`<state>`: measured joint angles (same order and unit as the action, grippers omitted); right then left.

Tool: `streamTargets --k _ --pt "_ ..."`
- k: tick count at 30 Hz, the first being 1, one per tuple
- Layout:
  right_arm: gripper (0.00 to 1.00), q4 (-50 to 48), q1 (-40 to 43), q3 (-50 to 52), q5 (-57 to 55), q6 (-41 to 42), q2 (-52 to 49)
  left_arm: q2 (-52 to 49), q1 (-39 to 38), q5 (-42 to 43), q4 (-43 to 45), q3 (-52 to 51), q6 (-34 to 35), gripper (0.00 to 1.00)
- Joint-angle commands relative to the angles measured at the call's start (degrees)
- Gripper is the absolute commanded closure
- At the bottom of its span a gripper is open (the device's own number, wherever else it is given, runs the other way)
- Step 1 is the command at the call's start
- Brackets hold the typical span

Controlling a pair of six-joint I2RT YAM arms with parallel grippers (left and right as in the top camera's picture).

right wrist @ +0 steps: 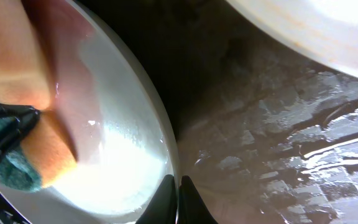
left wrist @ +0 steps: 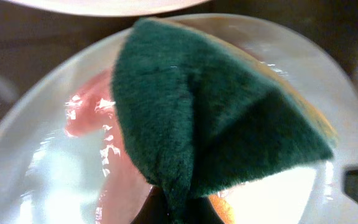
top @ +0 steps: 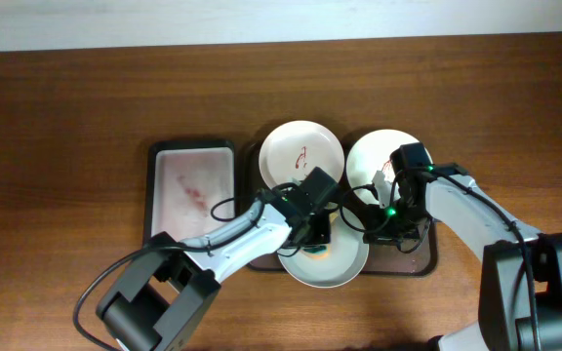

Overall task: Clean dirty plates on tray and stack at the side
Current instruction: 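Scrub the front plate with the sponge while the right gripper holds it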

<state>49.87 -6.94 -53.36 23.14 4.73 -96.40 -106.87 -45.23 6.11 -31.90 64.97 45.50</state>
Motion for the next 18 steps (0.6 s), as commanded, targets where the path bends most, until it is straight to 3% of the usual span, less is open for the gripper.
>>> streamTargets --k 1,4,6,7,12,18 --pt "0.96 0.31 0.15 -0.92 -2.8 0.22 -0.2 0.07 3.3 -3.96 -5.75 -2.23 -1.64 1.0" --pt "0.92 0.31 0.15 -0.92 -2.8 0.22 -0.2 5.77 4.04 -0.26 -6.05 -1.18 -9.79 1.0" --pt "0.77 0.28 0.15 -0.92 -2.78 0.22 -0.2 9.33 4.04 -0.33 -6.56 -0.61 -11.98 1.0" --pt "0.75 0.26 0.15 -0.92 -2.78 0.22 -0.2 11.26 4.04 -0.46 -6.56 -0.59 -13.14 1.0" --pt "0.7 0.22 0.15 -0.68 -2.75 0.22 -0.22 20.09 5.62 -5.99 -9.35 -0.59 -13.92 1.0" --pt "0.71 -0.83 0.15 1.84 -2.16 0.24 -0.37 21.59 15.85 -7.43 -15.34 -0.74 -14.99 1.0"
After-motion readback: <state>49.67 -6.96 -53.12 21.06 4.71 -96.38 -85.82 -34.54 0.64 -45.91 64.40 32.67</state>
